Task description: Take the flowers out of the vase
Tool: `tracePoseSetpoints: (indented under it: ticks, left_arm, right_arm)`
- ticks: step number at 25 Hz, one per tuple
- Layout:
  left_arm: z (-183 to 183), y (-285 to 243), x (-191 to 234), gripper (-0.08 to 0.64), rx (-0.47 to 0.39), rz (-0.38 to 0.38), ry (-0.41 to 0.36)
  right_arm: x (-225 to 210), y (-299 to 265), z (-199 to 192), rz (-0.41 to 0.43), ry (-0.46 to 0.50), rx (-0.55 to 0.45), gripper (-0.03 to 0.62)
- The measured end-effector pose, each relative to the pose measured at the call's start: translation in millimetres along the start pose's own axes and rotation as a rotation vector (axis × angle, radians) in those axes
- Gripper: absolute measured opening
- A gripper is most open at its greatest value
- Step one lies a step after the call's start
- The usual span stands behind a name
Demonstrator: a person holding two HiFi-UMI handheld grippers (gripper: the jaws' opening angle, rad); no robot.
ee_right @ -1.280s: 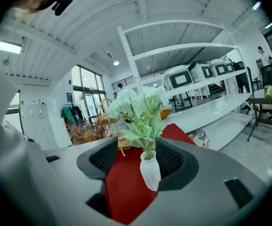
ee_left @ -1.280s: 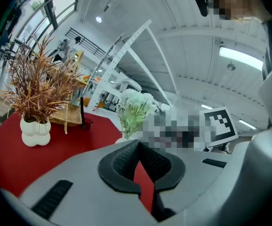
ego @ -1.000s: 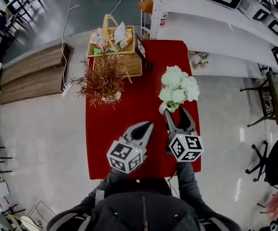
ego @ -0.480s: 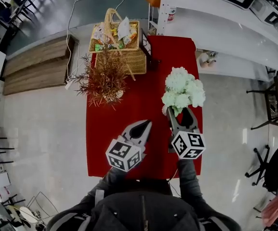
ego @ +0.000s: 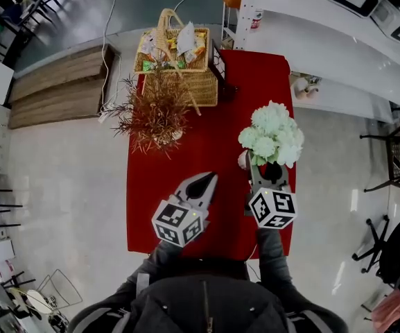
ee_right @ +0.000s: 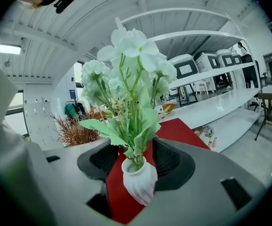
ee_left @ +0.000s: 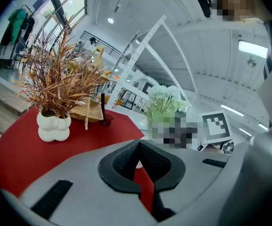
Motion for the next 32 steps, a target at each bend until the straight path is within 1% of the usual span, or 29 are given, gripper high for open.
tracePoseSetpoints:
  ticks: [3,4,6,12,16,21,32]
  left_arm:
    - [1,0,3,0.008,-0.002,0.007,0.002]
    - [1,0,4,0.008,-0.003,0.007,0.002]
    - [1,1,4,0.008,-0.003,0.007,0.002]
    - [1,2,5,0.008,-0.002,0.005,0.002]
    - [1,3,5,0.008,0.0,0.003,0.007]
    - [0,6,5,0.008,0.0,0.0,0.009]
    - [1,14,9,0.008,-0.017,0.003,0.02]
  right_arm:
    - [1,-2,0,-0.005,0.004,-0.004,0.215]
    - [1,-2,0,-0.009,0.004,-0.006,0.203]
    - [1,-2,1,-0.018,0.006,-0.009,0.153]
    - [0,-1,1,-0.045,0.044,-0.006,0.105]
    - [1,-2,2,-0.046,0.071,-0.002,0.091]
    - [2,-1,2,-0.045,0.075,-0.007,0.078]
    - [7,6,21,-0.033,0.087,-0.073,0.074]
Point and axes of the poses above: the fingertips, and each gripper's own axes: y backward along the fingers, x to its left, z out of its top, the point moved 5 cm from there along y, backward along the fingers, and after that the axes turned 5 degrees about -x, right-handed, at the moved point
